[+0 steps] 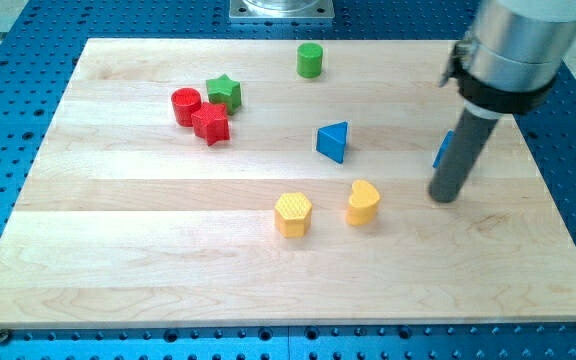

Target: Slide the yellow heart to the left center

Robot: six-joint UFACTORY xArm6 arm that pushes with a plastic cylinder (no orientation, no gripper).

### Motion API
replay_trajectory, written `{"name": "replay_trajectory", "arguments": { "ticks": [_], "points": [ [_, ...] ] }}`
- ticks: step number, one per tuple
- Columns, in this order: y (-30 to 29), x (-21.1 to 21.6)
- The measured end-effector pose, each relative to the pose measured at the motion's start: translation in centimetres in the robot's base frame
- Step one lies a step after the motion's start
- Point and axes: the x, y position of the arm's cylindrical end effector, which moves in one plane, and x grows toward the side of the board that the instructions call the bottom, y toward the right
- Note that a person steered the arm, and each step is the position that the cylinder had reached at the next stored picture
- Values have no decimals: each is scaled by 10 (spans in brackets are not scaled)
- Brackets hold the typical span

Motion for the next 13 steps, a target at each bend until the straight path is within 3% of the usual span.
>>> {"name": "replay_trajectory", "arguments": {
  "ticks": [2, 3, 5, 6, 8, 9, 10, 11, 12, 13],
  "points": [
    [-55, 36],
    [-125, 36],
    [-90, 36],
    [-116, 20],
    [-232, 12],
    [-131, 15],
    [-114, -14],
    [-180, -30],
    [-281, -18],
    [-281, -18]
  ]
}}
